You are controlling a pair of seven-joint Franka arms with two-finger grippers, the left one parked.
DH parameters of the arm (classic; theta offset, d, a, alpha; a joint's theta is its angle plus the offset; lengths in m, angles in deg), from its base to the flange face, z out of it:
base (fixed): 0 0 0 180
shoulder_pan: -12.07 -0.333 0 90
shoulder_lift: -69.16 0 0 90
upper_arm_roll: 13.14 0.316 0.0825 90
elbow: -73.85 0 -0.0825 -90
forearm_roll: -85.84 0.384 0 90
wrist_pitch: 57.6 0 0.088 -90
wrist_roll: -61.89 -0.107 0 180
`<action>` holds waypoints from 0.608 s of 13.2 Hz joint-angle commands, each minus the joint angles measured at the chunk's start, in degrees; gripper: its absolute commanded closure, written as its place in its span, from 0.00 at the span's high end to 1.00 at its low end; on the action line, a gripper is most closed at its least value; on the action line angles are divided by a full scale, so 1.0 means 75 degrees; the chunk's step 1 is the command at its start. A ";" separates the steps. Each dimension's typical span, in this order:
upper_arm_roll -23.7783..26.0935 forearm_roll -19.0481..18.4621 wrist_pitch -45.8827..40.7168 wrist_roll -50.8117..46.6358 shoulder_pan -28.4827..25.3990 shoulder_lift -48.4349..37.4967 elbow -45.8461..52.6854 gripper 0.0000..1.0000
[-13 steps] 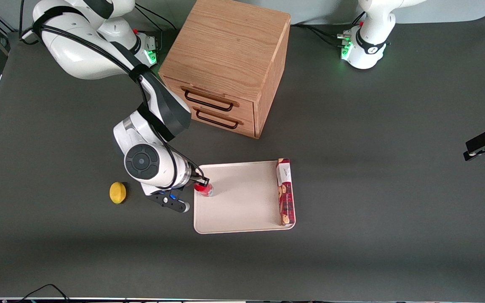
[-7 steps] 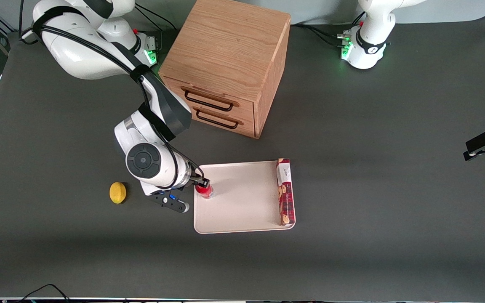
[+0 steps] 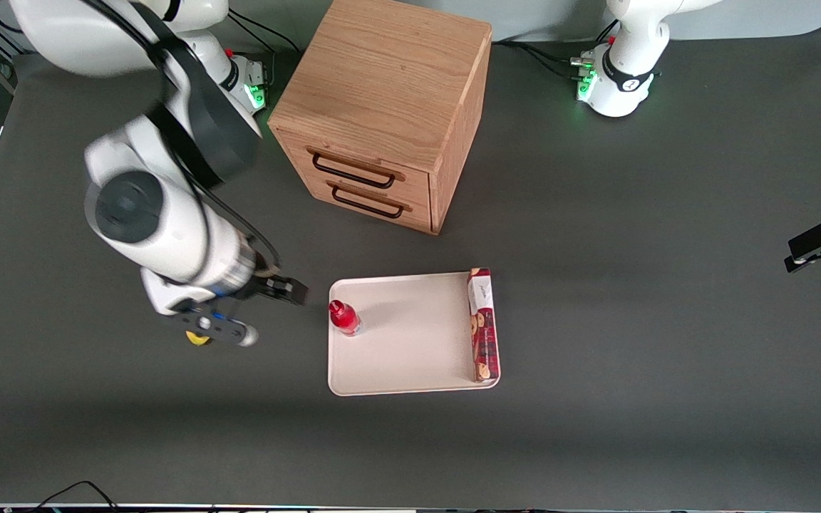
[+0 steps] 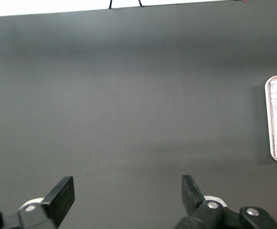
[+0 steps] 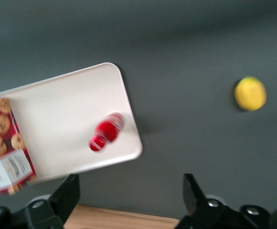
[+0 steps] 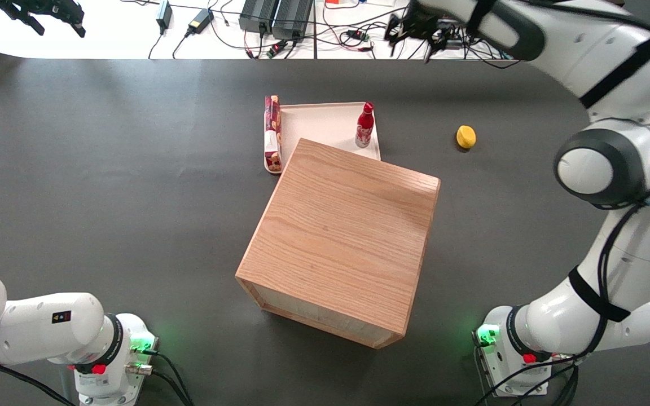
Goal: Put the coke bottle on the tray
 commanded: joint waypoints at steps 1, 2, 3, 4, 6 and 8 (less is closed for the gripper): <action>-0.1030 0.0582 -0.0969 0.2225 0.0338 -0.1337 -0.0319 1.00; -0.1500 0.0793 -0.1217 0.2858 0.0361 -0.1642 -0.0412 1.00; -0.1969 0.0888 -0.1498 0.3491 0.0373 -0.1877 -0.0540 1.00; -0.2368 0.0947 -0.1616 0.3962 0.0373 -0.2111 -0.0704 1.00; -0.2897 0.0983 -0.1362 0.4234 0.0385 -0.2616 -0.1708 1.00; -0.3319 0.1471 -0.0683 0.4435 0.0373 -0.3003 -0.2437 1.00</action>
